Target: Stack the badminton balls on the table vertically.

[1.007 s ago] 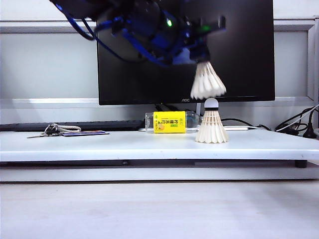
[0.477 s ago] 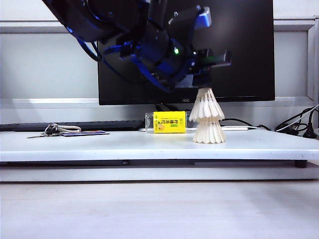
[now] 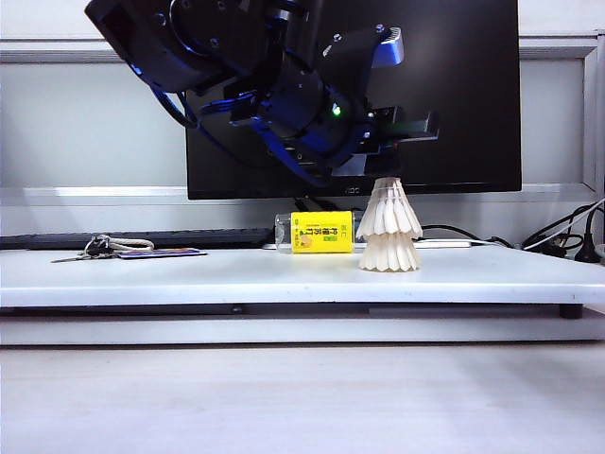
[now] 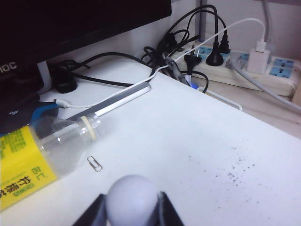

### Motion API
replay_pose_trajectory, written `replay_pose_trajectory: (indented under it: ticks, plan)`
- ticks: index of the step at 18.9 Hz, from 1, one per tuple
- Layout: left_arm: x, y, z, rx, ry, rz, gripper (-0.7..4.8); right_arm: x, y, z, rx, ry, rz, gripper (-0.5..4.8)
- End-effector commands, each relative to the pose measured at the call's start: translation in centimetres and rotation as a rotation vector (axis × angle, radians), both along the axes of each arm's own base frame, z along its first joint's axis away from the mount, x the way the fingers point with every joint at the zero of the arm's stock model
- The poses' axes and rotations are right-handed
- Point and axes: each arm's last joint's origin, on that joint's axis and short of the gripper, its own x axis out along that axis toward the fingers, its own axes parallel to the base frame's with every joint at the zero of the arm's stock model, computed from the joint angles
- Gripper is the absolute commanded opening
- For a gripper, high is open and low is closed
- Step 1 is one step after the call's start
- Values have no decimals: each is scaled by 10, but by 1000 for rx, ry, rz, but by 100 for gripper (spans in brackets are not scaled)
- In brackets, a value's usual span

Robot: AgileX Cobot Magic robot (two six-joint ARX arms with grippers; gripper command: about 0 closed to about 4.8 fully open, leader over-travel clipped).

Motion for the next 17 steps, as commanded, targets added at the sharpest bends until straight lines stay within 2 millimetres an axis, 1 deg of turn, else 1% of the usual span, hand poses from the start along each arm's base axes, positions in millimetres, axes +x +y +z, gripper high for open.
replay_pose_trajectory:
  ticks: [1, 2, 9, 10, 11, 12, 13, 14, 17]
  plan:
    - [0, -1, 3, -10, -15, -1, 146, 0, 0, 0, -4, -3, -2, 84]
    - [0, -1, 3, -10, -15, -1, 154, 0, 0, 0, -4, -3, -2, 84]
    - [0, -1, 4, -12, -16, -3, 158, 0, 0, 0, -4, -3, -2, 84]
    - [0, -1, 4, -13, -16, -3, 169, 0, 0, 0, -4, -3, -2, 84]
    - [0, -1, 5, -14, -17, -3, 220, 0, 0, 0, -4, -3, -2, 84]
    - [0, -1, 6, -16, -20, -3, 298, 0, 0, 0, -4, -3, -2, 84]
    - [0, -2, 7, -19, -23, -3, 327, 0, 0, 0, -4, -3, -2, 84]
    - [1, -2, 8, -22, -25, -3, 340, 0, 0, 0, -4, -3, -2, 84]
    - [-1, -1, 25, -55, -56, -1, 344, 0, 0, 0, -4, -3, -2, 84]
